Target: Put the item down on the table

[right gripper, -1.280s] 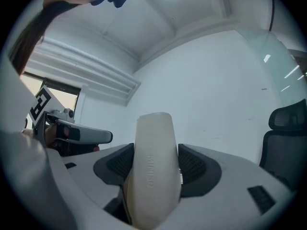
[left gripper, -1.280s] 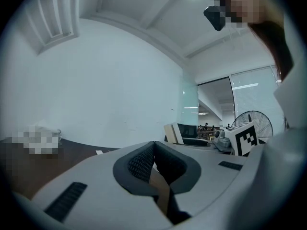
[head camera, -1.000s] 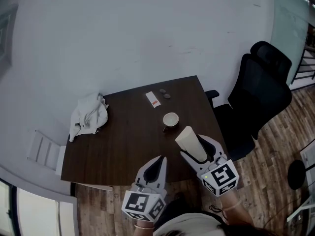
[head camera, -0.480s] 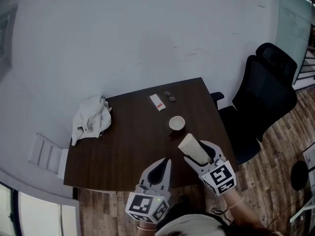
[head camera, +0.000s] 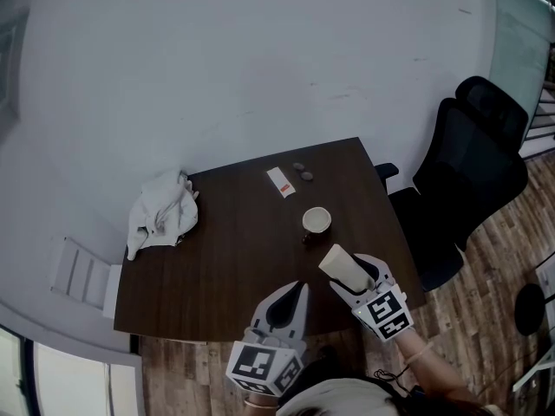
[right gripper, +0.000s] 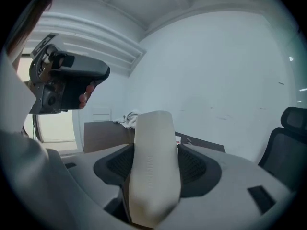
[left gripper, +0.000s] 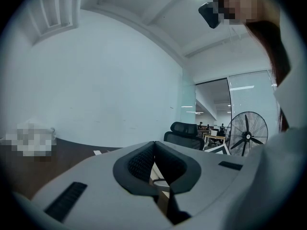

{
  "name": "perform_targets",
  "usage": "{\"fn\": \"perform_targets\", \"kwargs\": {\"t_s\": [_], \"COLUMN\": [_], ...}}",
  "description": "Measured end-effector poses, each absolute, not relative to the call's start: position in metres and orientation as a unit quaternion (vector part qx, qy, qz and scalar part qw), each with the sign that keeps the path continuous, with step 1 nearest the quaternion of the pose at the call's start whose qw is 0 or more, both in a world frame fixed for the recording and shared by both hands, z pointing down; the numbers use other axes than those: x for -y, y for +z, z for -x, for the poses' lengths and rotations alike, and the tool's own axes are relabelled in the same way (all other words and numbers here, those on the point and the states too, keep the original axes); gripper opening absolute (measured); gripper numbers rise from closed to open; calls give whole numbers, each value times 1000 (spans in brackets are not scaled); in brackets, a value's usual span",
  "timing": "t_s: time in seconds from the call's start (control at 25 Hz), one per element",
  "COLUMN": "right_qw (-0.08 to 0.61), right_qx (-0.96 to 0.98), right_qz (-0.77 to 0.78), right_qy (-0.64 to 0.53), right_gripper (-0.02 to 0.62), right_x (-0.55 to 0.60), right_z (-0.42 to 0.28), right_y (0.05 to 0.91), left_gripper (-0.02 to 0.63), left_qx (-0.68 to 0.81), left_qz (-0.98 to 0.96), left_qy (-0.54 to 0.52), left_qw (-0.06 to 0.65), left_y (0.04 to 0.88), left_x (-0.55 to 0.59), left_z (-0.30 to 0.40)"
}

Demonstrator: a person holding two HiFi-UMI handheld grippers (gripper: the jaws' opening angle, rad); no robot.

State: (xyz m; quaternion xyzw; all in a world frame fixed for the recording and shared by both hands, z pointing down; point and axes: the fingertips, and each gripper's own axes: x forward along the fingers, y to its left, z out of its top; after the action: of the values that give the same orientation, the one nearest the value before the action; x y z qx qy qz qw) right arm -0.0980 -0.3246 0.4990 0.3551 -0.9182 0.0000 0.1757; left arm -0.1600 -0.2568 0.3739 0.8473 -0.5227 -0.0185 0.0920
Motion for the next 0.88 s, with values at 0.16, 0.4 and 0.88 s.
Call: {"fn": "perform_targets", "kwargs": {"t_s": [0.16,0.4,0.88], "right_qw": [190,227,296], "right_qx": [915,909,897], "right_qz": [-356,-348,-329], "right_qy": [7,11,12], "right_gripper": [292,291,291], "right_x": [332,340,352], "right_z": [99,98,95], "right_y": [516,547,599], "left_gripper": [18,18,18], "left_qx": [521,521,524], "left_qz": [-849,-848,-845], "left_qy": [-17,-12,-9], "left_qw": [92,96,104], "left_y": [377,379,386], "left_x": [261,269,277], "left_z": [161,163,167]}}
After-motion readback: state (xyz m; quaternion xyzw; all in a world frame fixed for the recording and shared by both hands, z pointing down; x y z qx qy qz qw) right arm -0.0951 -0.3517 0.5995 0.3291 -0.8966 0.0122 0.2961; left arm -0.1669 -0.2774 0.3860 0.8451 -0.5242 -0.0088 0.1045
